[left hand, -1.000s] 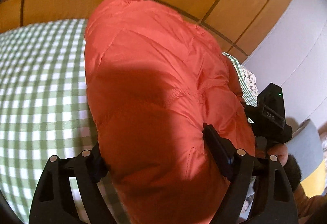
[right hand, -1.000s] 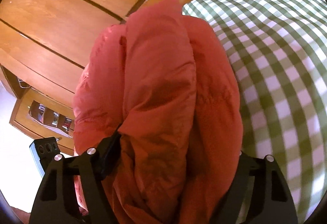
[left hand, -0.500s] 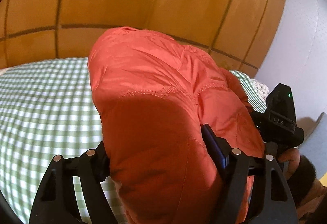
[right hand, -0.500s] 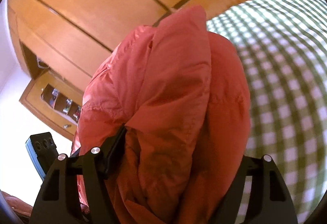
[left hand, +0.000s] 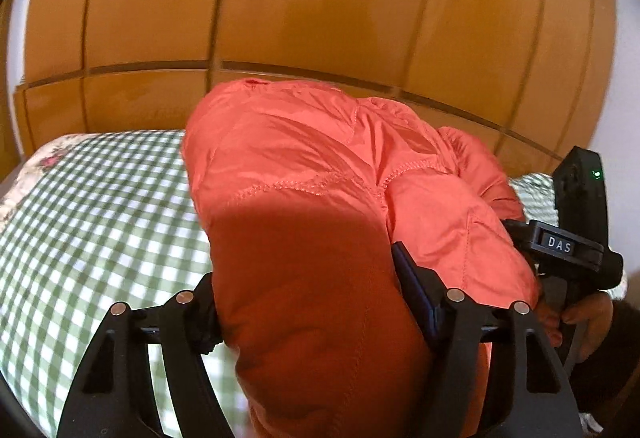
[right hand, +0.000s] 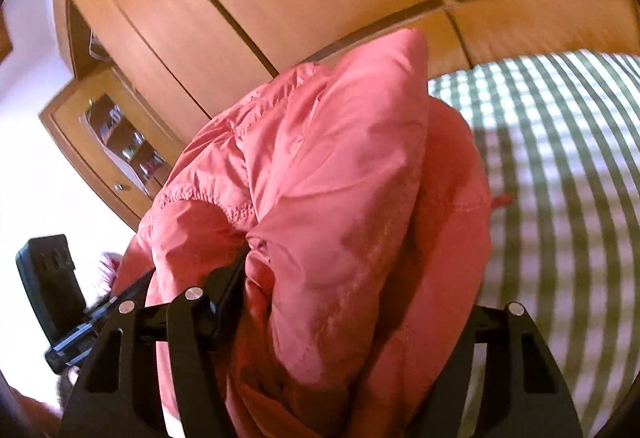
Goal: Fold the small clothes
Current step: 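Lower the folded jacket onto the bed and open both tools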
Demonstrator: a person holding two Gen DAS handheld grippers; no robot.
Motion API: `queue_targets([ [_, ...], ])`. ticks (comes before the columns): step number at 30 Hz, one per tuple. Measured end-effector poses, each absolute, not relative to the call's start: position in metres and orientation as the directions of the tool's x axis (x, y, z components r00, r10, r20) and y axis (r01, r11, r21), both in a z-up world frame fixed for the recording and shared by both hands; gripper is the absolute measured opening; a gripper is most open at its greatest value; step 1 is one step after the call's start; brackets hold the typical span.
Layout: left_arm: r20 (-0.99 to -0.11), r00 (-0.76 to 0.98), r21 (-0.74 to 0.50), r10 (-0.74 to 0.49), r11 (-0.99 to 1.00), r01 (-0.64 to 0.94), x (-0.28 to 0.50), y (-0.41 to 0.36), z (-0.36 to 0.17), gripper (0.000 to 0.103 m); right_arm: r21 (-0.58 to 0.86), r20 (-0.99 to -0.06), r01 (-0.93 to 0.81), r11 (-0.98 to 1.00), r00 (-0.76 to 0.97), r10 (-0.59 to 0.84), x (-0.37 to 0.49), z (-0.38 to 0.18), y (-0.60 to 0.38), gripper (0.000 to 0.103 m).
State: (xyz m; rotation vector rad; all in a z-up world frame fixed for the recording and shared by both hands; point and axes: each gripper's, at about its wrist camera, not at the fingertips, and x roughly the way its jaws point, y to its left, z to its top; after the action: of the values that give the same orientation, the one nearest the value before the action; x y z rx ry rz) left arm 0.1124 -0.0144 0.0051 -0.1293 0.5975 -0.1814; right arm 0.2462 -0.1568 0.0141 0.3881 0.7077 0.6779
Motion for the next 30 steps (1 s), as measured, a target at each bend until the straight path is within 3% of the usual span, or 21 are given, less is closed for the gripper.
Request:
queue_targets([
  [5,-0.527,0.84,-0.151,-0.129,0.987,0.057,0.142,0.008,0.008,0.07,0.519,-0.473,-0.456,0.723,0.551,0.687,0.283,0.019,-0.129,0.063],
  [7,-0.559,0.823,-0.171,-0.106,0.985,0.01,0.161,0.017,-0.003,0.072,0.521,-0.488,-0.426,0.739,0.562,0.668,0.301,0.01,-0.124,0.063],
  [11,-0.646,0.76,-0.173,-0.071,0.983,-0.055,0.192,0.022,-0.037,0.092,0.542,-0.522,-0.307,0.782,0.607,0.6,0.32,-0.022,-0.128,0.08],
  [12,-0.636,0.769,-0.182,-0.072,0.982,-0.058,0.192,0.023,-0.04,0.093,0.555,-0.521,-0.276,0.785,0.621,0.586,0.32,-0.028,-0.131,0.085],
  [15,-0.628,0.777,-0.158,-0.046,0.985,-0.069,0.186,0.018,-0.037,0.093,0.52,-0.532,-0.262,0.813,0.646,0.548,0.31,-0.028,-0.135,0.087],
  [17,-0.624,0.781,-0.109,0.007,0.989,-0.096,0.175,0.011,-0.031,0.099,0.479,-0.542,-0.248,0.842,0.672,0.506,0.296,-0.017,-0.139,0.091],
  [21,-0.576,0.816,-0.1,0.058,0.985,-0.14,0.147,0.012,-0.021,0.099,0.407,-0.506,-0.223,0.886,0.752,0.422,0.259,0.008,-0.155,0.1],
  [25,-0.601,0.798,-0.161,0.048,0.97,-0.179,0.136,0.013,-0.031,0.099,0.168,-0.62,-0.121,0.978,0.759,0.2,0.267,0.0,-0.149,0.101],
  [30,-0.639,0.769,-0.216,0.017,0.955,-0.201,0.128,0.017,-0.027,0.099,0.263,-0.627,-0.077,0.962,0.744,0.231,0.261,-0.005,-0.156,0.101],
])
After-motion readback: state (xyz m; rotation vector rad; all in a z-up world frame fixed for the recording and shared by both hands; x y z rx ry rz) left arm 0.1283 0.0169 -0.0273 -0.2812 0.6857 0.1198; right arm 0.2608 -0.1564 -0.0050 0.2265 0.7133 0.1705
